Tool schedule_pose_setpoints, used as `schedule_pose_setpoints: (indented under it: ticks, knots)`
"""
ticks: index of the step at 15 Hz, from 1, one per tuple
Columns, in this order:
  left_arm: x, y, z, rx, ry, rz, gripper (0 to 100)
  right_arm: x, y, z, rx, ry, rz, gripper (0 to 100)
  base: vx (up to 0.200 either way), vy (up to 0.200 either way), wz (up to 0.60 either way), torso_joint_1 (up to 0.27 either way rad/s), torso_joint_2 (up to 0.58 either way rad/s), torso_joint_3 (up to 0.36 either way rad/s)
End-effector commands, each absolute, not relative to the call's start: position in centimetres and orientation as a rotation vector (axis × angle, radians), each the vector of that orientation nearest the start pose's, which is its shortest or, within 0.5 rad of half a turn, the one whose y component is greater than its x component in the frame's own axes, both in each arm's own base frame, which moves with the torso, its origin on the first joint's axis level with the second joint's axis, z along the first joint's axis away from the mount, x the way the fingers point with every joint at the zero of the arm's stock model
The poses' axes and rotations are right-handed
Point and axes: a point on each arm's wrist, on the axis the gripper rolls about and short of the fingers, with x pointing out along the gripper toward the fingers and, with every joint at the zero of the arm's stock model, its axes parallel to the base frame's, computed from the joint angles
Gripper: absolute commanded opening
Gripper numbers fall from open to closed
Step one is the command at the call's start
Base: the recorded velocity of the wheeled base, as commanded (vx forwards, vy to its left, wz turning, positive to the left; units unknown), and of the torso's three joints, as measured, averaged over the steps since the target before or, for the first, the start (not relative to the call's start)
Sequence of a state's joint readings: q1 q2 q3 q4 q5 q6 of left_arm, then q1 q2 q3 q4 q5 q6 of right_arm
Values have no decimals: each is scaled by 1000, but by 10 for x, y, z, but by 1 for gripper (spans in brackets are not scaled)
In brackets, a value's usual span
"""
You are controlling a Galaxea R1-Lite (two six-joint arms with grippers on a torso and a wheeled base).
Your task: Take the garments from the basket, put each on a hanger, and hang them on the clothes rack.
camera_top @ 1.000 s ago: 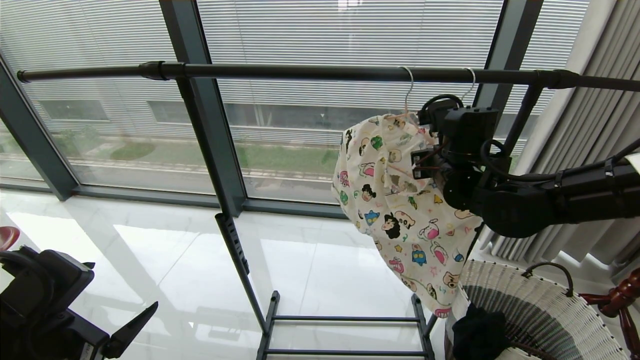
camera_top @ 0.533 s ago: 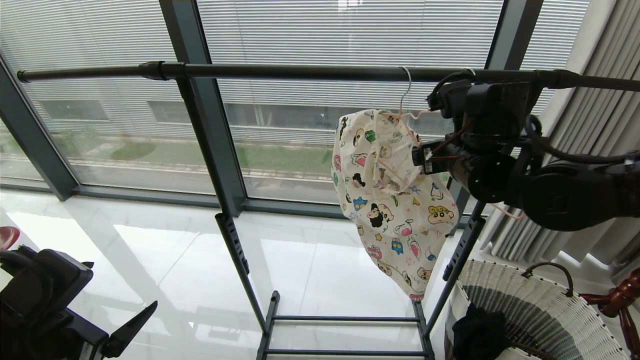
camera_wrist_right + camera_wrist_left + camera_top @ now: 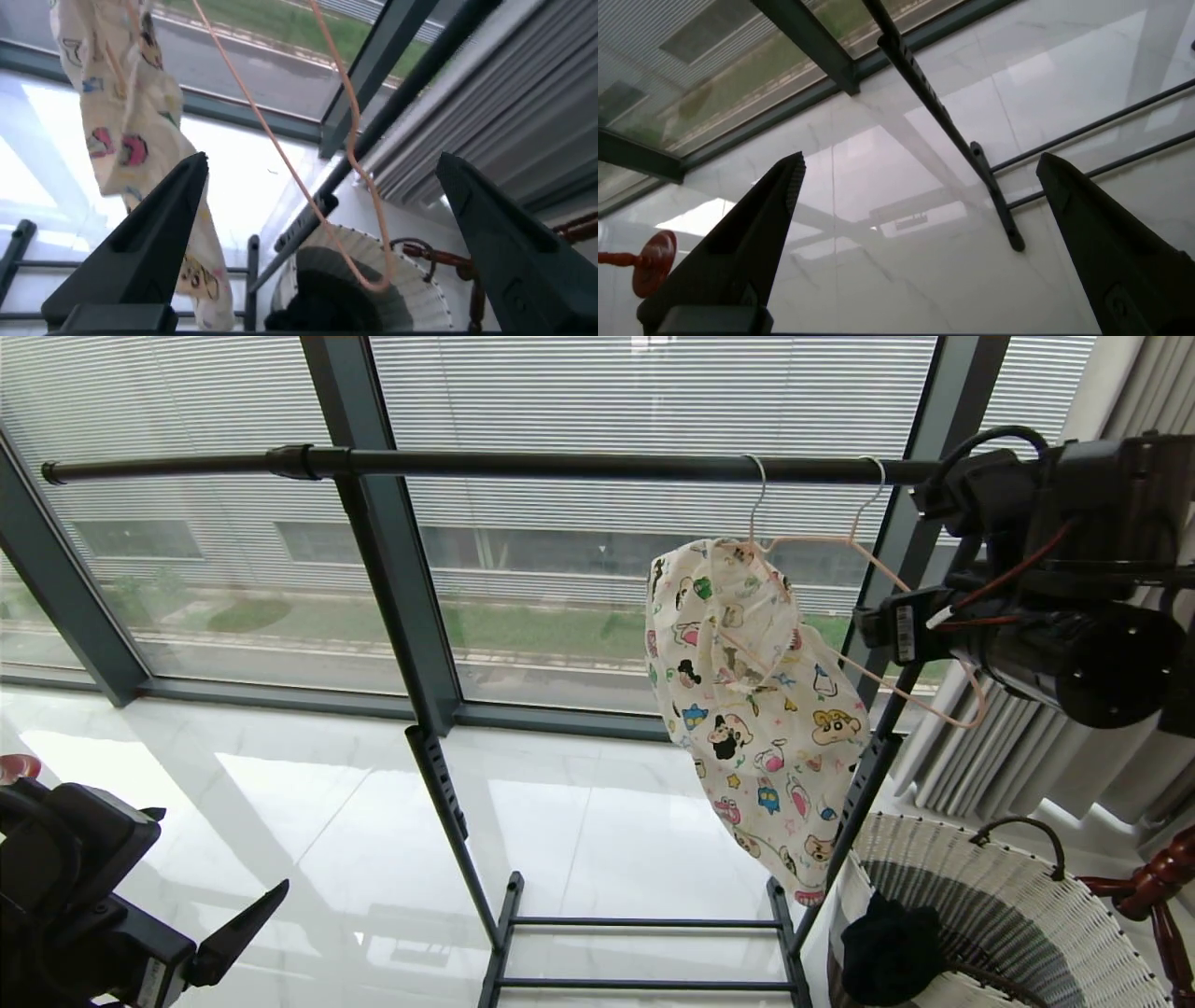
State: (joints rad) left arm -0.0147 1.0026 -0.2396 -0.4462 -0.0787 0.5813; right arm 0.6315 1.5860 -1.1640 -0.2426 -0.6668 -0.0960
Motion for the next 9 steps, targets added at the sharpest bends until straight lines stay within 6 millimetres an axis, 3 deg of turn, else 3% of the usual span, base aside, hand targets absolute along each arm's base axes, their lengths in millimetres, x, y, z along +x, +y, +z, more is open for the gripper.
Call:
schedule_pose_setpoints:
  ticks: [1,4,6,9]
  knots:
    - [113,-2,156,564,273,-162,100,224,134,285,-217,150,-64,100,-200,0,0,-2,2,2]
    - [113,2,160,553,270,-126,100,218,93,277,-298,201,-149,100,-200,0,0,-2,1,9]
    - [115,3,163,498,261,-108,100,211,59,272,-298,221,-230,100,0,0,0,0,0,0]
    - [113,8,166,475,264,-38,100,195,30,263,-291,250,-300,100,0,0,0,0,0,0]
